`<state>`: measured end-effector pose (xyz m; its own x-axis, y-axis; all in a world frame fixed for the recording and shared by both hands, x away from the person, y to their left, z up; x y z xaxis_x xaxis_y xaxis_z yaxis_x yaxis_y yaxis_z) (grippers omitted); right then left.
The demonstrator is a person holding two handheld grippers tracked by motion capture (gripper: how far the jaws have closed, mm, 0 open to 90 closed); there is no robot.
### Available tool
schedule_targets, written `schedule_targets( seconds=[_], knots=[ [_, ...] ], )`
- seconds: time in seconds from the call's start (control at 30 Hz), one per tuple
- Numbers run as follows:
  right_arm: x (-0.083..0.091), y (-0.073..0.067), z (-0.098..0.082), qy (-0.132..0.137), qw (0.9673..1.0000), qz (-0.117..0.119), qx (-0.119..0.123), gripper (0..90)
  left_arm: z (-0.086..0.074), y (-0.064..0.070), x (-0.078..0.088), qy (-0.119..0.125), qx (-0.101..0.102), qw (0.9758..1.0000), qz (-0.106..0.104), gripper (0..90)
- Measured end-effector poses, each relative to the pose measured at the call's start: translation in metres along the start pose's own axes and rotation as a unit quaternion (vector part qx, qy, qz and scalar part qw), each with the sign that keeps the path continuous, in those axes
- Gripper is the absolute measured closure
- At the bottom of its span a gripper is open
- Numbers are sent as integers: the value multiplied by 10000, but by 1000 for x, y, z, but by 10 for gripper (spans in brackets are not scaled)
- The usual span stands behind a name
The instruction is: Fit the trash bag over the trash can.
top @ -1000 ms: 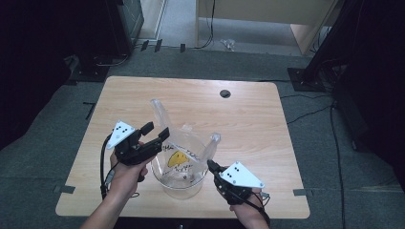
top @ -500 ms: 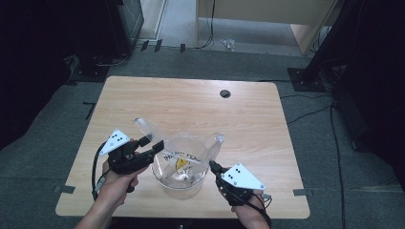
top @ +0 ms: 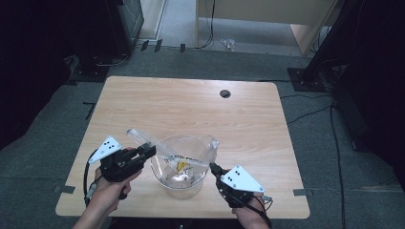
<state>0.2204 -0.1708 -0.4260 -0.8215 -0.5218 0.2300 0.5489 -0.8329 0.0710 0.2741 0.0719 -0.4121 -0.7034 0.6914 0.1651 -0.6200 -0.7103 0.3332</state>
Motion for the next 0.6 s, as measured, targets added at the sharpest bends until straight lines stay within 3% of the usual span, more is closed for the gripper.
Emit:
schedule_targets(
  seconds=[0.07, 0.2, 0.33, 0.6],
  knots=[
    [1, -1, -1, -16, 10000, -6, -4, 900, -5, 2, 7, 20, 93, 9999, -63, 741],
    [4, -2, -3, -61, 10000, -18, 5, 900, -16, 7, 20, -52, 57, 9998, -180, 806],
    [7, -6, -6, -141, 9999, -14, 30, 900, -26, 11, 32, -198, 208, 9989, -361, 859],
    [10, -10, -14, -289, 9996, -13, 64, 900, -42, 23, 37, -470, -86, 9970, -602, 884]
  ],
)
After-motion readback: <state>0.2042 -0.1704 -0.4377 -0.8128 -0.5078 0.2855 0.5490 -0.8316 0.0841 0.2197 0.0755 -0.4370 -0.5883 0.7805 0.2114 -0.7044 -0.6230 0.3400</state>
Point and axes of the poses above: each handheld gripper's, and its own axes: x roughly backward along the jaws, z roughly out of its top, y roughly to its right, the point moved 7 cm from there along -x, roughly forward along the jaws, and after that the axes turned 10 degrees about y, right-handed, at the moved point
